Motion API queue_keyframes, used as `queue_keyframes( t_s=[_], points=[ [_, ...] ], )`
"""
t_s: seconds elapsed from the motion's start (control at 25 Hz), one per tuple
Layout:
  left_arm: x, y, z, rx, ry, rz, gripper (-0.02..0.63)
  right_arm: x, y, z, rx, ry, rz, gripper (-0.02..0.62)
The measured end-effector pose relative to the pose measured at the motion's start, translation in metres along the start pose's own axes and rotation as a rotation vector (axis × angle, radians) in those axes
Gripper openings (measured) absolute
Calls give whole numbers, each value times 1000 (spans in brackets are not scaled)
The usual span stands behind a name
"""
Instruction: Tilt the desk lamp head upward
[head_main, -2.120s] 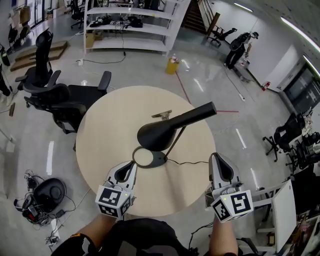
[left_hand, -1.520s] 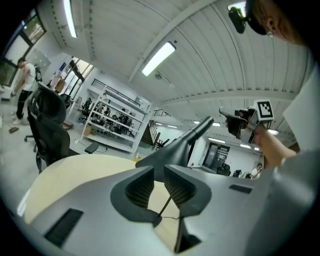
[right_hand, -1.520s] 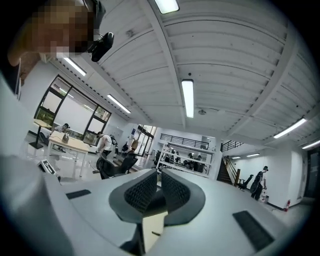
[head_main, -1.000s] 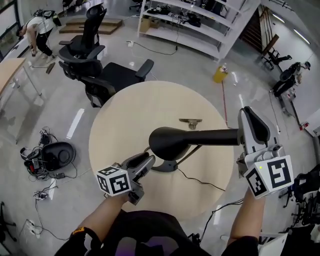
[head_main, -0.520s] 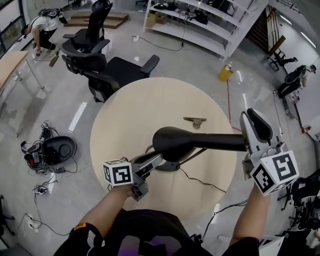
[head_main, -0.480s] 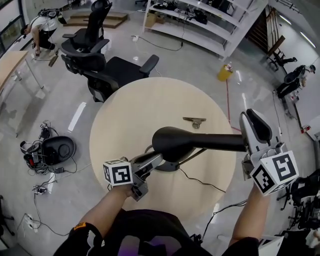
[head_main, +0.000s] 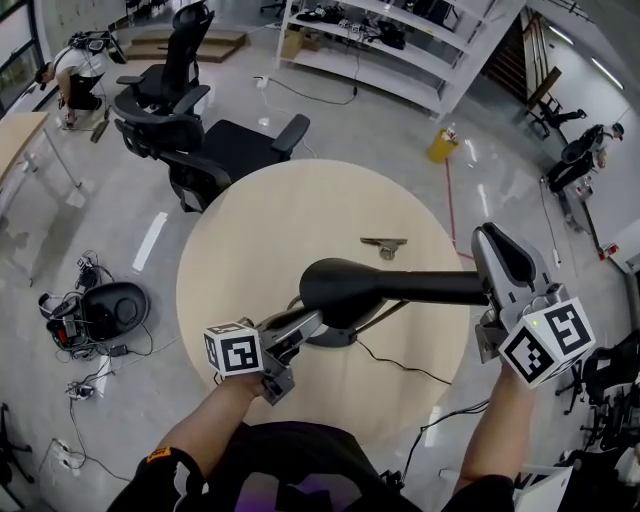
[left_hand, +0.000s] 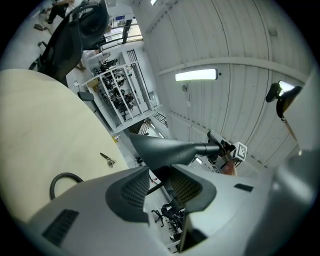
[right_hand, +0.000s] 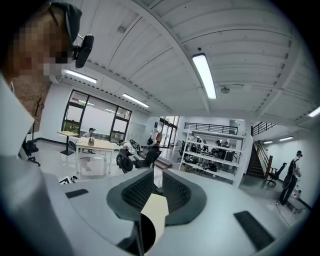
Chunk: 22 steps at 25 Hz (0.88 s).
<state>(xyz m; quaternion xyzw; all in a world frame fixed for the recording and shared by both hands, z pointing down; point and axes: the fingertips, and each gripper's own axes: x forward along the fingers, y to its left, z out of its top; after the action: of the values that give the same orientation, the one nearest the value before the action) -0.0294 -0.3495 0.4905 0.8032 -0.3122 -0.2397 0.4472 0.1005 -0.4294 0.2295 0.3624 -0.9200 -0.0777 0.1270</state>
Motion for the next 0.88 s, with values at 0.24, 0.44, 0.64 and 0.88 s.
queue_keyframes(
  t_s=[0.24, 0.44, 0.64, 0.88],
  points=[
    [-8, -4, 16, 36, -25, 15, 172, -7, -4, -7, 77, -36, -5, 60],
    [-16, -12, 40, 87, -53, 28, 164, -12, -6, -14, 132, -73, -12, 60],
    [-22, -34, 66, 152, -95, 29, 151, -26, -15, -24, 188, -107, -33, 60],
    [-26, -55, 89, 223, -134, 24, 135, -37, -21, -40, 241, -147, -58, 60]
  ],
)
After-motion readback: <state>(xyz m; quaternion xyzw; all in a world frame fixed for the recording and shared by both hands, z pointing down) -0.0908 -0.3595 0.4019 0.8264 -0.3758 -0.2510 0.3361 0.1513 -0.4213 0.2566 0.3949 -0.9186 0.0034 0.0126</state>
